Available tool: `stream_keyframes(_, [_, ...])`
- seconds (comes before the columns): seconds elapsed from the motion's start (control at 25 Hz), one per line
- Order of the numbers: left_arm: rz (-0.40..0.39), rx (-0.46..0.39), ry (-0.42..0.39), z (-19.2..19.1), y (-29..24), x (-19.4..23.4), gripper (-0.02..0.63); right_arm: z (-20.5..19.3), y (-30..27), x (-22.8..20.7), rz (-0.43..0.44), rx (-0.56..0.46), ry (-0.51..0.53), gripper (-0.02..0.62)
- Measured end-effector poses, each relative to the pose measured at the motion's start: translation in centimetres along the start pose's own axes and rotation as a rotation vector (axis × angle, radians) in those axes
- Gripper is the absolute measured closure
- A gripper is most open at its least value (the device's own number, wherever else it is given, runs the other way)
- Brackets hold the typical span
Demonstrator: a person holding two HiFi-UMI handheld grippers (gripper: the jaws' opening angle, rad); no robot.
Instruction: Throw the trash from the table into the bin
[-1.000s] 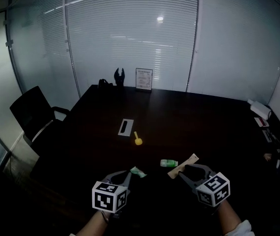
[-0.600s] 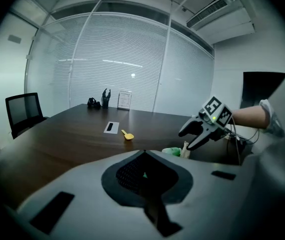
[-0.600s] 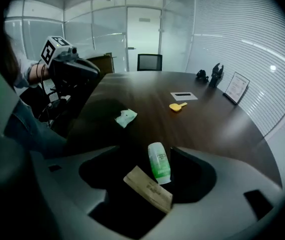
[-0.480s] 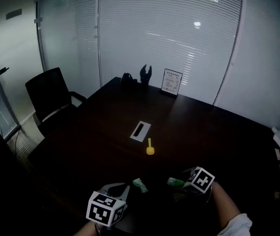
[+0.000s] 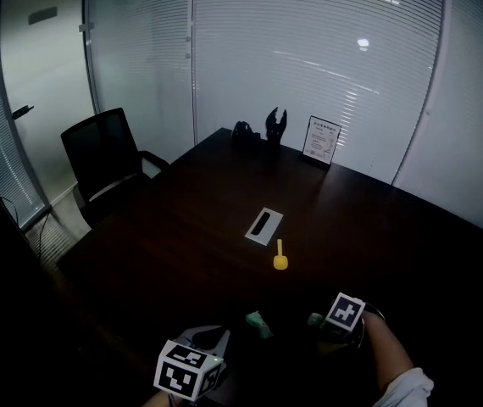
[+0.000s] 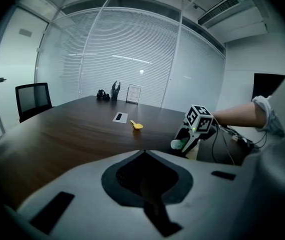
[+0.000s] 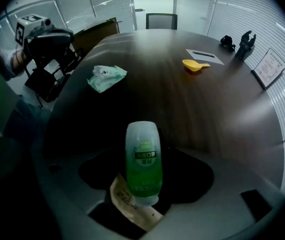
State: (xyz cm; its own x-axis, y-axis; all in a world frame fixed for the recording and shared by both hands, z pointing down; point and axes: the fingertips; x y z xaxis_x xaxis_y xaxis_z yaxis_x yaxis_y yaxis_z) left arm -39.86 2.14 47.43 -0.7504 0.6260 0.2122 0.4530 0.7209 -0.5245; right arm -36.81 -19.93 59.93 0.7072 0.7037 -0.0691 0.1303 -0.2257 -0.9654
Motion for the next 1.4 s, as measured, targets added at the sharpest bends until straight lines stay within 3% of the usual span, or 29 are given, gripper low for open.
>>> stream_keyframes(0.08, [0.007, 0.007, -0.001, -0.3, -0.1, 0.3, 0.607, -0.3, 0.0, -0.2, 0.009, 0.007, -0.017, 0.299])
stream_keyframes(0.2, [0.011, 0.009, -0.009, -0.6, -0.4, 0.5, 0.607, -0.4, 0.2, -0.3, 0.005, 0.0, -0.018, 0.377])
stream_keyframes(0.32, [-0.009, 0.012, -0.012, -0.7, -0.7, -0.2, 0.607, -0.3, 0.7, 0.4, 0.006, -0.024, -0.033, 0.379])
stream_keyframes(0.6, [-0.11, 0.004, -0.081, 0.8, -0.7, -3.6, 0.607, 0.1, 10.0, 3.3, -0.191, -0.291, -0.105, 0.381])
stream_keyframes(0.84, [-0.263, 0.0, -0.179, 2.0, -0.2, -10.0, 0.607, -3.2, 19.4, 9.3, -0.401, -0.528, -0.219, 0.381])
stream_keyframes(1.08, [-0.478, 0.007, -0.315, 0.7, 1.0, -19.2, 0.607, -10.4, 26.1, 19.3, -0.641, -0.698, -0.43, 0.382])
stream_keyframes(1.2, [-0.606, 0.028, -0.386, -1.1, 2.1, -24.2, 0.607, -14.2, 26.7, 24.8, -0.715, -0.726, -0.556, 0.381])
stream_keyframes(1.4, [-0.817, 0.093, -0.509, -6.5, 4.1, -34.6, 0.607, -23.2, 26.4, 34.3, -0.857, -0.683, -0.776, 0.381])
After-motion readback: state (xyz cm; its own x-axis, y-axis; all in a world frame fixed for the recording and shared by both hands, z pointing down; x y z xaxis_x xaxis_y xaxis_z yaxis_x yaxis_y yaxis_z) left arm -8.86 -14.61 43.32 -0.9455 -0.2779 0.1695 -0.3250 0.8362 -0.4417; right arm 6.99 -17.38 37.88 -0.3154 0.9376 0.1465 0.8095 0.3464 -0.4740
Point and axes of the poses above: the fingertips, and each gripper's own axes: y backward along the fingers, x to its left, z out of its top, and after that the axes turned 2 degrees about -x, right-handed
